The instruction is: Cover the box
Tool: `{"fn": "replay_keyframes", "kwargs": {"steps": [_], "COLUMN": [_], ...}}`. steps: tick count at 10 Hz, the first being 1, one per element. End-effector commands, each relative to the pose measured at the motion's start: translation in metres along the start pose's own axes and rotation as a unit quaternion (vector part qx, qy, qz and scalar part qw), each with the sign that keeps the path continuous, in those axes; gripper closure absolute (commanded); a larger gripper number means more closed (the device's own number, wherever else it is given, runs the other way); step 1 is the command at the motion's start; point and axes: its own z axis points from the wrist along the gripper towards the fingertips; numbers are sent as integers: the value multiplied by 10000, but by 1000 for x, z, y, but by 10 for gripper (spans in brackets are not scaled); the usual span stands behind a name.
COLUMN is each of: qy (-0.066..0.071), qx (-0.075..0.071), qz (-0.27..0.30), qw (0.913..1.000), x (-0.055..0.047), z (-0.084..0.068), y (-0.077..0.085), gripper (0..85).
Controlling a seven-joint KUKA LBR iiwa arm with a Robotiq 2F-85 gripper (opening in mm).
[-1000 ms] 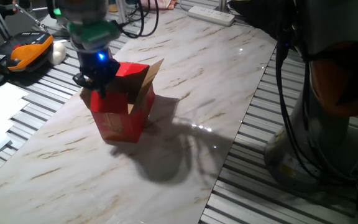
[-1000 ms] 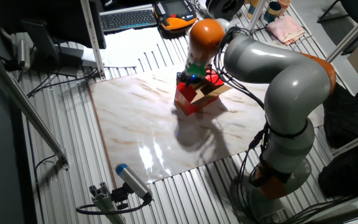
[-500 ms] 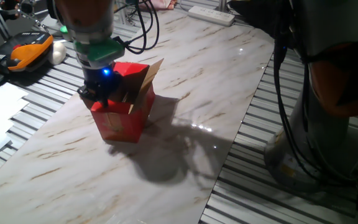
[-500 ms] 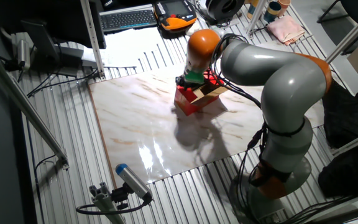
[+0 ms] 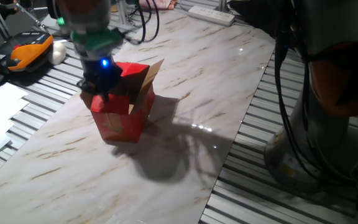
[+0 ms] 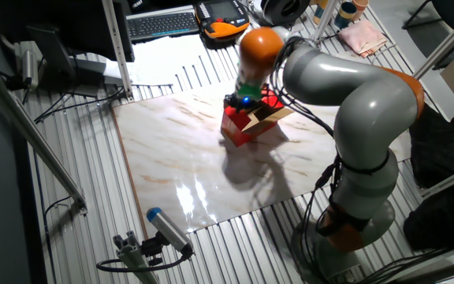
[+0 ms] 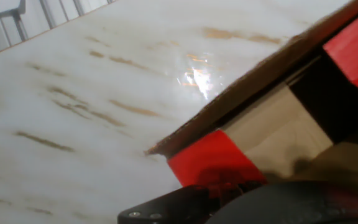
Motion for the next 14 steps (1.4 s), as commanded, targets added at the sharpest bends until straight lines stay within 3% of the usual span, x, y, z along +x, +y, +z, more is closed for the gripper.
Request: {"fn": "replay_keyframes", "kwargs": {"steps": [1,3,5,10,12,14], "qy": [9,163,210,333,378,335], "qx": [-10,-243,-290,-201,-177,-75], "qz": [-215,-549,-629,-744,-818,-908], "qw": [9998,9981,9974,9965,9958,9953], "x": [2,13,25,48,54,59], "z": [-11,-16,-17,-32,-30,-26], "y": [-12,-49,-70,-93,-101,-105], "gripper": [850,850,850,850,850,850]}}
